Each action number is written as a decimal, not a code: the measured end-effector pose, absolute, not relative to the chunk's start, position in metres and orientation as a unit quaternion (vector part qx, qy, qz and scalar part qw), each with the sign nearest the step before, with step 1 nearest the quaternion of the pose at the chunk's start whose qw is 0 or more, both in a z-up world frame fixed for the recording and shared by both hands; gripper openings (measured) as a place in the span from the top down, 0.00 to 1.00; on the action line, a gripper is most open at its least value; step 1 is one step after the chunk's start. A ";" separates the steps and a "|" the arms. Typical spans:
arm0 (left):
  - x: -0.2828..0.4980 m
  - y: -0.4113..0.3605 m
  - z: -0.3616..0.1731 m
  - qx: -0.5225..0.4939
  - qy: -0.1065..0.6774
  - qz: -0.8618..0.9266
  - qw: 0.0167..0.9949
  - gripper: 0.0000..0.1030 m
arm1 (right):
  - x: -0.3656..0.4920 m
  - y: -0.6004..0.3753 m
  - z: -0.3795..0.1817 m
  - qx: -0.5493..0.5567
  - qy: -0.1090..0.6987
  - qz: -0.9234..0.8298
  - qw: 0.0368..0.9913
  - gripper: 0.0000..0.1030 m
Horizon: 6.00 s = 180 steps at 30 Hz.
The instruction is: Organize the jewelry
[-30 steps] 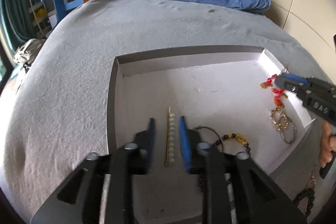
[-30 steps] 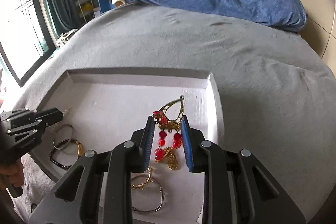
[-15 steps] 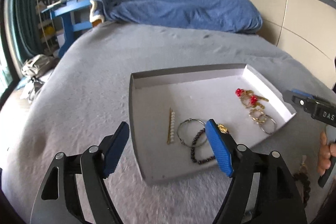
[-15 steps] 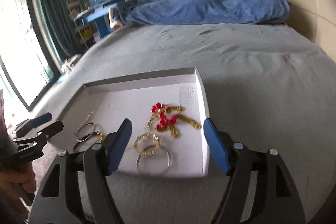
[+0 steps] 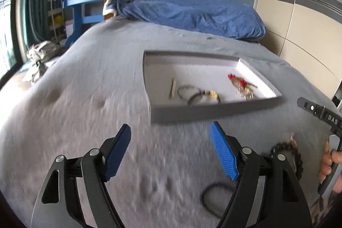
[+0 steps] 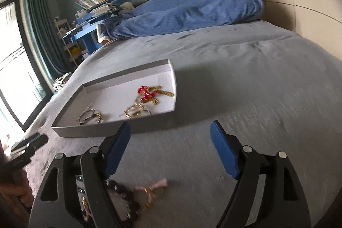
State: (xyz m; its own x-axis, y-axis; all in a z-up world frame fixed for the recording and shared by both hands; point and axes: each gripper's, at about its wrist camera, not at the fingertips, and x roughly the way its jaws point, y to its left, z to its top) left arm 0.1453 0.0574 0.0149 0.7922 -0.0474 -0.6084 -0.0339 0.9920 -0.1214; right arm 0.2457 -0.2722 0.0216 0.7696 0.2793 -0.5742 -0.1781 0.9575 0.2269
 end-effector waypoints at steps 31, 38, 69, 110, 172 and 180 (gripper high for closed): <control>0.088 0.019 -0.027 -0.030 0.328 -0.052 0.943 0.48 | 0.200 -0.267 -0.009 0.074 0.345 0.105 0.930 0.16; 0.090 0.022 -0.029 -0.017 0.332 -0.038 0.942 0.72 | 0.198 -0.264 -0.008 0.071 0.345 0.113 0.929 0.18; 0.095 0.024 -0.032 0.009 0.339 -0.012 0.941 0.83 | 0.186 -0.230 -0.022 0.024 0.389 0.181 0.903 0.72; 0.114 0.018 -0.026 0.027 0.374 -0.018 0.927 0.86 | 0.220 -0.288 -0.024 0.118 0.400 0.118 0.901 0.86; 0.134 0.031 0.025 -0.013 0.336 -0.039 0.941 0.87 | 0.237 -0.235 0.060 0.107 0.311 0.244 0.912 0.86; 0.135 0.032 0.030 -0.012 0.332 -0.039 0.942 0.87 | 0.229 -0.256 0.104 0.128 0.261 0.248 0.924 0.86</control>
